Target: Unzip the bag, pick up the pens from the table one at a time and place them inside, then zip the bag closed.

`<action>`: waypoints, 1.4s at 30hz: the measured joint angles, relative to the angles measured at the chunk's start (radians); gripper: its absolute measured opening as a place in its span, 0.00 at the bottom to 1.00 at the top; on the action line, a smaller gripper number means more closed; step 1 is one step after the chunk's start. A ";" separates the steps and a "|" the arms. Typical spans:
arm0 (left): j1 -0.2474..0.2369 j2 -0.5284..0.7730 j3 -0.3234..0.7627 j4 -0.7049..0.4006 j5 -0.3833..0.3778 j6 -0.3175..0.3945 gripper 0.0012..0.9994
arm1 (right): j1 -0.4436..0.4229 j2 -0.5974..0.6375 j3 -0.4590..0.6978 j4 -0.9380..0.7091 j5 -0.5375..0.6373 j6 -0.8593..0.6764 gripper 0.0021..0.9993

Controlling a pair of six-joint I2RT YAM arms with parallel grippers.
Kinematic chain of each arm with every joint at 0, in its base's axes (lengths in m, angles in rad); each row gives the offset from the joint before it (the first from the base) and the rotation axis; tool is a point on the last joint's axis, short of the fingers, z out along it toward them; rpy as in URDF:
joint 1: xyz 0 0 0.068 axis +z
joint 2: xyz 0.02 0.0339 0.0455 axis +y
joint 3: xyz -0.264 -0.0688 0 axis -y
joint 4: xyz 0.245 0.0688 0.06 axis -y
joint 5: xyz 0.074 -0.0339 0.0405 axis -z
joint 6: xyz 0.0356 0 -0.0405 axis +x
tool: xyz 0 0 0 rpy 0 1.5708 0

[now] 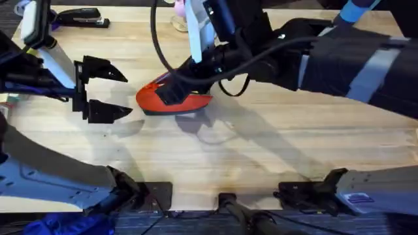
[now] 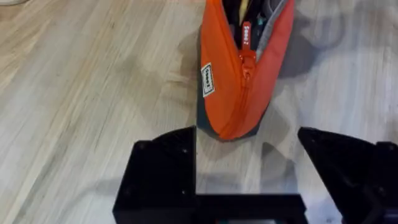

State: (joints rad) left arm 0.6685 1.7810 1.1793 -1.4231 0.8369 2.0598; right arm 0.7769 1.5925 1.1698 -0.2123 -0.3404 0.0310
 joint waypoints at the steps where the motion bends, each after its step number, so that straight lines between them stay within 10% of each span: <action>1: 0.000 0.007 0.000 0.000 0.003 0.000 0.99 | 0.000 0.000 0.000 0.000 -0.010 0.026 1.00; 42: 0.000 0.026 0.000 0.011 0.031 0.000 0.99 | 0.000 0.169 0.001 0.162 -0.070 0.484 1.00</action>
State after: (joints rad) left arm 0.6685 1.8072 1.1790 -1.4120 0.8684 2.0598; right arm 0.7769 1.7619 1.1706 -0.0499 -0.4099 0.5147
